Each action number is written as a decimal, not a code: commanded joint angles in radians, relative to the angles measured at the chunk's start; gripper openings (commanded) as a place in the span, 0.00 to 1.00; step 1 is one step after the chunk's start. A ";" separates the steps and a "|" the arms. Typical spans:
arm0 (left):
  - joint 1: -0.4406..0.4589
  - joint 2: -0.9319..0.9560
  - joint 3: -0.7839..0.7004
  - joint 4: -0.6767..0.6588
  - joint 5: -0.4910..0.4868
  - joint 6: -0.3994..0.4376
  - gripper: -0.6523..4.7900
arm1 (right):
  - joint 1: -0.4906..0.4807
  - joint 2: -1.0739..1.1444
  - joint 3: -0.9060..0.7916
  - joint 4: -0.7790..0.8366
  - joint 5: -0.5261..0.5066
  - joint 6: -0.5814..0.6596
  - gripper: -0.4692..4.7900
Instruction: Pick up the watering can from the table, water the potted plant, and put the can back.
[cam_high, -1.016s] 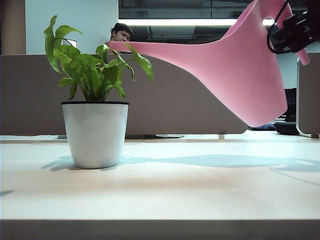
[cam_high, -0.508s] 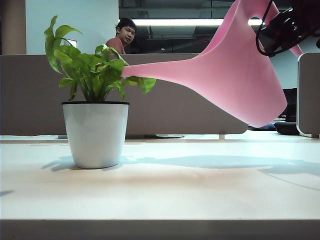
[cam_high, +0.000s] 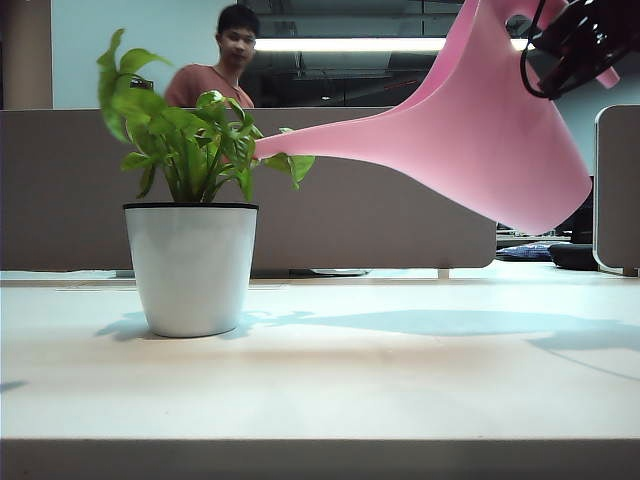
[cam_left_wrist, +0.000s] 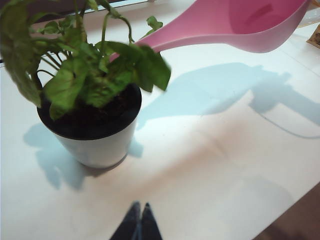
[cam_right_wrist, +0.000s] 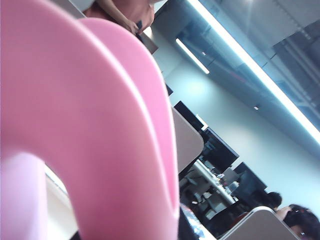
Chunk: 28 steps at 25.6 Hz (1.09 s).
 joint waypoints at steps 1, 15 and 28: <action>0.000 -0.002 0.002 0.006 0.000 0.001 0.11 | 0.002 -0.028 0.011 0.072 0.000 -0.007 0.24; 0.000 -0.002 0.002 0.004 0.000 0.001 0.11 | 0.051 -0.041 0.117 0.000 -0.045 -0.153 0.24; 0.000 -0.002 0.002 -0.009 0.000 0.001 0.11 | 0.051 -0.041 0.151 -0.048 -0.045 -0.203 0.23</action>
